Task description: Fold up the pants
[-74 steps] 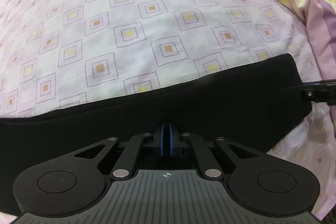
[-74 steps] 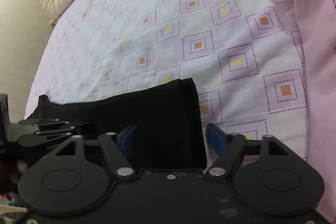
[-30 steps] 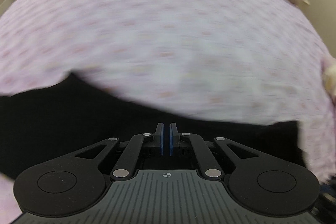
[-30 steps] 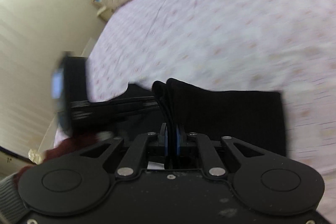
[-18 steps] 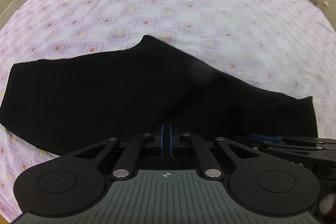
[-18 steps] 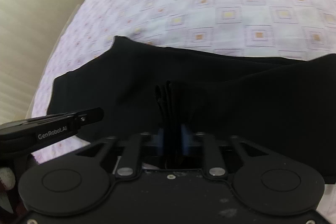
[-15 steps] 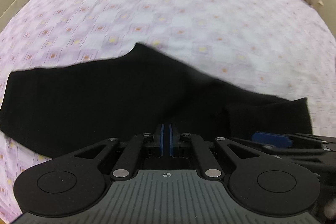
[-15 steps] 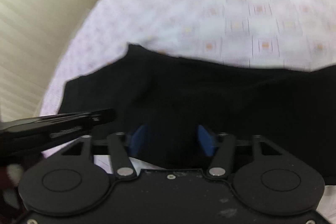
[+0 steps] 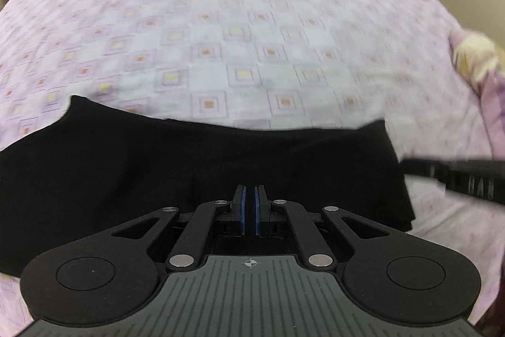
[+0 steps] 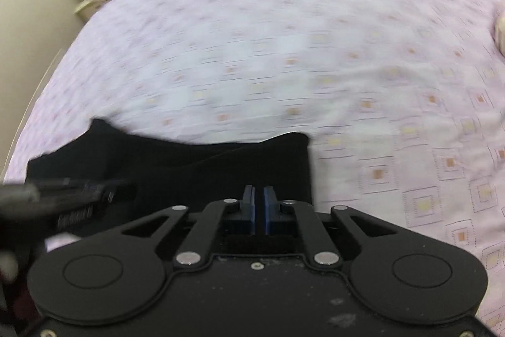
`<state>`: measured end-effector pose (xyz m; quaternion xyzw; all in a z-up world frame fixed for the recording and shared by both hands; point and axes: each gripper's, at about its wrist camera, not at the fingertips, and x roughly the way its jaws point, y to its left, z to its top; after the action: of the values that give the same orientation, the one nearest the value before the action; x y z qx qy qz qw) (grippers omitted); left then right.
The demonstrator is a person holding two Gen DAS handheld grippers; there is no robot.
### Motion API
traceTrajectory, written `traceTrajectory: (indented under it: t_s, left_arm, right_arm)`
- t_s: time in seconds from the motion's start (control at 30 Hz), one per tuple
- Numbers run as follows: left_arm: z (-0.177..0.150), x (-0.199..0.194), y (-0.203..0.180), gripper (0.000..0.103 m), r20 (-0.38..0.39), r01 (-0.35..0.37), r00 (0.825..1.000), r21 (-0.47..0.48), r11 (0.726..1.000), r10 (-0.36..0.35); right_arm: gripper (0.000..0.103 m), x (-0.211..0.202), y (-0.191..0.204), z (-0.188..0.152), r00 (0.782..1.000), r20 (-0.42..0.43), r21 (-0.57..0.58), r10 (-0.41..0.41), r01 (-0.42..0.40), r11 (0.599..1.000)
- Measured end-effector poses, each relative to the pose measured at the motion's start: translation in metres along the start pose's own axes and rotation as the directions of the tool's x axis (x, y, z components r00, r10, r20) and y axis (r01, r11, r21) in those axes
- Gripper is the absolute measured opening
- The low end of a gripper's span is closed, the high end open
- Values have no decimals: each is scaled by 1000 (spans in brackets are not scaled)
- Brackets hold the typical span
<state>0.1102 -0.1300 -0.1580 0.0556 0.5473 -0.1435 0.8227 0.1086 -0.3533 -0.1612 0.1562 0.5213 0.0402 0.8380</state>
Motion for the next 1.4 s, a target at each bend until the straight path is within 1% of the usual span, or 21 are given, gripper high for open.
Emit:
traceTrajectory:
  t_s: [0.13, 0.23, 0.27, 0.3, 0.33, 0.4, 0.47, 0.5, 0.53, 0.57, 0.7, 0.8, 0.9, 0.97, 1.03, 1.17, 1.3, 1.4]
  left_arm:
    - [-5, 15, 4, 6, -47, -27, 999, 9, 1000, 27]
    - [-10, 31, 13, 6, -103, -47, 993, 22, 999, 49]
    - [-11, 35, 16, 6, -105, -36, 994, 29, 999, 39]
    - [-12, 35, 17, 6, -101, -29, 994, 42, 999, 34]
    - [-12, 35, 15, 6, -103, -30, 994, 63, 998, 36]
    - [-11, 35, 12, 6, -106, -36, 993, 92, 995, 46]
    - [-10, 34, 11, 6, -105, -37, 993, 85, 996, 46]
    - [-10, 34, 12, 6, -106, -35, 993, 74, 997, 42]
    - [-9, 33, 13, 6, -107, -30, 994, 62, 998, 37]
    - [-10, 32, 14, 6, -107, -26, 994, 54, 998, 32]
    - [-9, 33, 15, 6, -105, -18, 994, 48, 999, 23]
    - [-9, 34, 13, 6, -98, -24, 995, 68, 997, 30]
    - [-11, 33, 12, 6, -82, -22, 996, 81, 996, 29]
    - [-14, 24, 14, 6, -67, -18, 997, 70, 997, 23]
    - [-19, 14, 20, 6, -48, -25, 998, 44, 999, 27]
    - [-37, -10, 42, 6, -10, -21, 1000, -14, 1000, 21]
    - [-57, -33, 69, 6, 24, -2, 1000, -56, 998, 3]
    - [-68, -47, 88, 6, 46, 25, 999, -86, 996, -21]
  right_arm:
    - [9, 21, -10, 13, 1000, -25, 11, -13, 13, 1000]
    - [9, 47, -13, 16, 995, -84, -1, -45, 45, 999]
    - [8, 57, -14, 16, 992, -113, -2, -61, 61, 998]
    - [4, 66, -14, 15, 988, -133, 1, -74, 74, 997]
    - [1, 71, -16, 14, 988, -129, 3, -81, 82, 997]
    - [1, 71, -16, 16, 989, -128, 14, -79, 82, 997]
    - [1, 68, -17, 18, 988, -132, 17, -74, 77, 997]
    - [4, 62, -17, 18, 990, -125, 14, -71, 73, 997]
    - [11, 56, -15, 17, 992, -110, 6, -67, 68, 998]
    - [14, 48, -15, 15, 993, -97, -3, -64, 64, 998]
    - [14, 21, -5, -5, 995, -77, -45, -59, 56, 997]
    - [14, 21, 2, -26, 988, -119, -82, -95, 85, 993]
    - [12, 33, 2, -43, 976, -162, -89, -148, 134, 987]
    - [12, 35, 4, -48, 975, -151, -71, -161, 152, 986]
    - [15, 36, 6, -48, 973, -147, -58, -177, 170, 984]
    - [18, 41, 17, -53, 969, -129, -102, -213, 201, 974]
    - [19, 42, 28, -59, 962, -101, -128, -252, 239, 963]
    - [20, 44, 25, -58, 963, -86, -92, -254, 246, 965]
